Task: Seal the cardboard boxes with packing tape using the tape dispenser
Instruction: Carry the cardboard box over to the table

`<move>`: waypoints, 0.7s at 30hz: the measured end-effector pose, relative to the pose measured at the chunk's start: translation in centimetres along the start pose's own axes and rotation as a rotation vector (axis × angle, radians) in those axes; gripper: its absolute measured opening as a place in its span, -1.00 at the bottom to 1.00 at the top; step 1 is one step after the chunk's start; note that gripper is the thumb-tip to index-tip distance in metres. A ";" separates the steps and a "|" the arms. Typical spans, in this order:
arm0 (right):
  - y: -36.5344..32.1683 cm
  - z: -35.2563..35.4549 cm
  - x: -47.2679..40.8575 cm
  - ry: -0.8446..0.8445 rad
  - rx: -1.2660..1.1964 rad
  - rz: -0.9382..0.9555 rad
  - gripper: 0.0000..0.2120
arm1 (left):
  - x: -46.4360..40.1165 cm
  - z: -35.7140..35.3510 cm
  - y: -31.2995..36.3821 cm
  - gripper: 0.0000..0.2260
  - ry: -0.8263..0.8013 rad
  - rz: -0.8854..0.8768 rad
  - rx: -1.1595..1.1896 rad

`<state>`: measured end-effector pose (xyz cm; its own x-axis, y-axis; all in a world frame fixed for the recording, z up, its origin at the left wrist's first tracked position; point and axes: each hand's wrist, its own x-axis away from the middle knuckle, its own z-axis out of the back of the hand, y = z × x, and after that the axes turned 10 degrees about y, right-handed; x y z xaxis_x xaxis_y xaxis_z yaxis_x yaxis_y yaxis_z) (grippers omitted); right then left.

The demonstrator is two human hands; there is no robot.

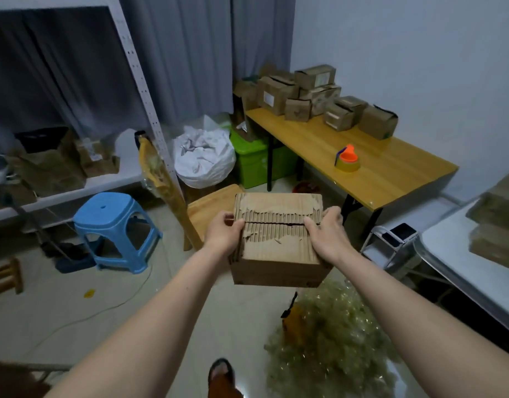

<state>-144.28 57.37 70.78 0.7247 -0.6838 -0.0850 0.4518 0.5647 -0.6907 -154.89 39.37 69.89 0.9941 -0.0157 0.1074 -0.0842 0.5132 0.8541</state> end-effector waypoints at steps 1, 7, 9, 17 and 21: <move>-0.3 -0.7 -1.6 0.023 0.012 -0.013 -0.71 | -2.0 -0.5 0.4 -0.71 -0.016 -0.021 -0.036; -3.8 -5.8 -12.4 0.010 -0.031 -0.077 -0.66 | -15.6 -2.3 2.9 -0.84 -0.068 -0.038 0.034; -5.7 -7.5 -16.1 0.029 -0.034 -0.119 -0.62 | -20.3 -2.5 4.1 -0.86 -0.104 -0.042 0.046; -9.5 -11.7 -27.2 0.132 -0.008 -0.297 -0.62 | -34.8 -5.5 9.7 -0.84 -0.270 -0.121 0.029; -9.3 -12.8 -31.5 0.165 0.014 -0.338 -0.59 | -39.1 -8.1 10.8 -0.91 -0.320 -0.084 0.091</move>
<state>-177.98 67.79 70.68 0.4405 -0.8972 0.0311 0.6591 0.2998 -0.6897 -194.10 52.46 70.77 0.9270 -0.3306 0.1771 -0.0235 0.4199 0.9073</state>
